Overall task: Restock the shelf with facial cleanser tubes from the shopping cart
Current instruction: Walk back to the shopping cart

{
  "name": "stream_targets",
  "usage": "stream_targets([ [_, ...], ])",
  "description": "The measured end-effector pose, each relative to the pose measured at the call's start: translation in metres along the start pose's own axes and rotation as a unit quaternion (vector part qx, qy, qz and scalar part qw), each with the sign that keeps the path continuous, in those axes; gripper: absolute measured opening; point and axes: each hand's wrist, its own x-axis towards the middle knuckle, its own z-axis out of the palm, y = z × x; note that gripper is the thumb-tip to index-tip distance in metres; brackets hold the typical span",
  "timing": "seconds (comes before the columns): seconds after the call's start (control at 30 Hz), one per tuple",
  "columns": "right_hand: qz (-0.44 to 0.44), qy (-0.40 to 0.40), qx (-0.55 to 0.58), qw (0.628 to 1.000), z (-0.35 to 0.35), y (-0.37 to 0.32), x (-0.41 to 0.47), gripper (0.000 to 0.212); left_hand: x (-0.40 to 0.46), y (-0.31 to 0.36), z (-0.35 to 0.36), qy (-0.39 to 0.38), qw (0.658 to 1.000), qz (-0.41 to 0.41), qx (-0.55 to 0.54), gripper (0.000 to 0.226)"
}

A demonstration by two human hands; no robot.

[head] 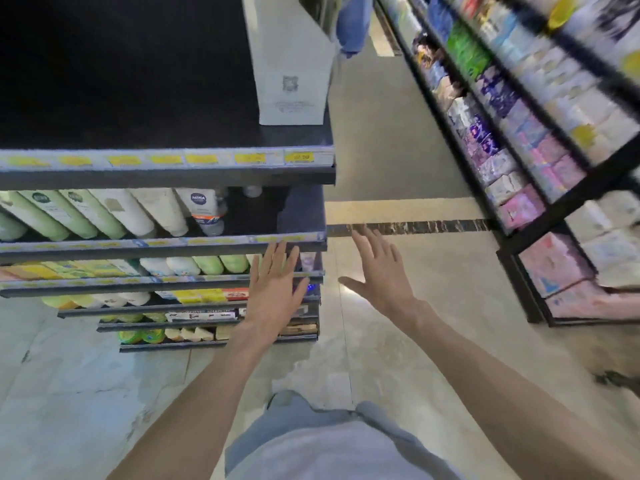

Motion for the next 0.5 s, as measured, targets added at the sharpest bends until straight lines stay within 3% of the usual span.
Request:
stream_targets([
  [0.13,0.06,-0.023,-0.004,0.998,-0.01,0.072,-0.066,0.096,-0.005,0.08,0.016,-0.016,0.996,0.075,0.052,0.069],
  [0.5,0.255,-0.035,0.017,0.966,-0.041,0.281,-0.275,0.097,-0.043,0.339,0.087,-0.069,0.96,0.271,0.028,0.066],
])
